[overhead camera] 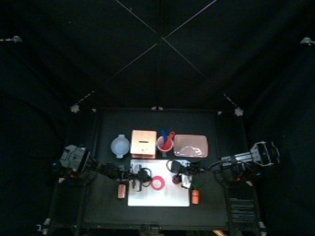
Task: Get the cutter from the drawer then cut the dough then place the extra dough in the bowl
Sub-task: Place the extra dough in the bowl
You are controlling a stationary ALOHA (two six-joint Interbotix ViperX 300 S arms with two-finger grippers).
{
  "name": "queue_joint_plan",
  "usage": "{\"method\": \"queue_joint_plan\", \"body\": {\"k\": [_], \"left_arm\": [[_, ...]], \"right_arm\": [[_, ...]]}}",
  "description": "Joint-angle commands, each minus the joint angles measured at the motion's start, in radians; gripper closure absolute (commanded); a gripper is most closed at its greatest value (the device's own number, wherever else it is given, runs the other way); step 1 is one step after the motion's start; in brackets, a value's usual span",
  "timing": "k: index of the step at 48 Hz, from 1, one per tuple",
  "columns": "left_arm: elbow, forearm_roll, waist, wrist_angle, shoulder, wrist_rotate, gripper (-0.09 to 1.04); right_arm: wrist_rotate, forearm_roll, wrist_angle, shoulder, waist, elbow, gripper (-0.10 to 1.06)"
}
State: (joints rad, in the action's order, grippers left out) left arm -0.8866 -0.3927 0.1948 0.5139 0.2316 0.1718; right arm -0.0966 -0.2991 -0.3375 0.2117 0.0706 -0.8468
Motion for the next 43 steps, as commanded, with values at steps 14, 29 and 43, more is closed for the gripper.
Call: {"method": "queue_joint_plan", "body": {"k": [14,29,43], "left_arm": [[0.018,-0.002,-0.012,-0.002,-0.040,-0.002,0.51],[0.021,-0.002,-0.015,-0.002,-0.037,-0.002,0.51],[0.040,0.015,-0.037,-0.002,-0.066,0.009,0.51]], "right_arm": [[-0.018,-0.012,0.005,0.023,0.003,0.028,0.42],[-0.017,-0.008,0.020,0.029,0.005,0.031,0.14],[-0.014,0.014,0.046,0.031,-0.003,0.061,0.05]]}}
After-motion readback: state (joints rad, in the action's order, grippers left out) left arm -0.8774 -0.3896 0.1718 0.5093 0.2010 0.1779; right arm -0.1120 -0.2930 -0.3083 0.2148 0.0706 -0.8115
